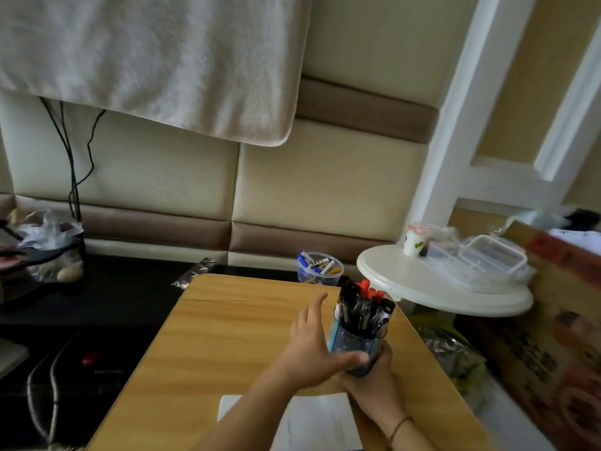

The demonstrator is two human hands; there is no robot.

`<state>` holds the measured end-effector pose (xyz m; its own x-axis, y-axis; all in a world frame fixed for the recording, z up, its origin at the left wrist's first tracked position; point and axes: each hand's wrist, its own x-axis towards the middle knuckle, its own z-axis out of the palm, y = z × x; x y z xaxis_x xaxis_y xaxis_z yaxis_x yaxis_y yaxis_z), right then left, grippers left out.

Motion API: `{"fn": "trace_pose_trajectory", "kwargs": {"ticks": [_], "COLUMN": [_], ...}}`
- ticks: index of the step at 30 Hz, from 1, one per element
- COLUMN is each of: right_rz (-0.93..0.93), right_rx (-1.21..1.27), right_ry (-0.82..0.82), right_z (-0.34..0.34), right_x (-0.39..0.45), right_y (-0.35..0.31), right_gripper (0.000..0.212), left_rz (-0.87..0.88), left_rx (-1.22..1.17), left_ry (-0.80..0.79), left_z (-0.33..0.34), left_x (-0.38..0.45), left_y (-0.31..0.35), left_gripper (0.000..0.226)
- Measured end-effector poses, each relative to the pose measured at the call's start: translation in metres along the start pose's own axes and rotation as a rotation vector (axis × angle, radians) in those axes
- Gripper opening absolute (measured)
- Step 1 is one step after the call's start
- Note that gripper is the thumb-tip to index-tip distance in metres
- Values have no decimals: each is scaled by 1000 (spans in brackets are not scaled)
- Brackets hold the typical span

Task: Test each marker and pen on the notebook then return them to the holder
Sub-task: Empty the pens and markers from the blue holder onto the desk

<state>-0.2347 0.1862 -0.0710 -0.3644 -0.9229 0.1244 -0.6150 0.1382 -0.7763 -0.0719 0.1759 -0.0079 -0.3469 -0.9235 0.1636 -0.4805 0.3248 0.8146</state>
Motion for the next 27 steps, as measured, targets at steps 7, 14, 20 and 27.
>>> {"fn": "trace_pose_trajectory", "kwargs": {"ticks": [7, 14, 20, 27], "right_rz": [-161, -294, -253, -359], "right_rx": [15, 86, 308, 395], "right_ry": [-219, -524, -586, -501], "right_z": [-31, -32, -9, -15], "right_x": [27, 60, 68, 68], "right_y": [-10, -12, -3, -26], "right_gripper": [116, 99, 111, 117], "left_rz": [232, 83, 41, 156], "left_rx": [-448, -625, -385, -147], "left_ry": [147, 244, 151, 94], "left_z": [-36, -59, -54, -61], "left_x": [35, 30, 28, 27], "left_y": [-6, -85, -94, -102], "left_gripper": [94, 69, 52, 88]}}
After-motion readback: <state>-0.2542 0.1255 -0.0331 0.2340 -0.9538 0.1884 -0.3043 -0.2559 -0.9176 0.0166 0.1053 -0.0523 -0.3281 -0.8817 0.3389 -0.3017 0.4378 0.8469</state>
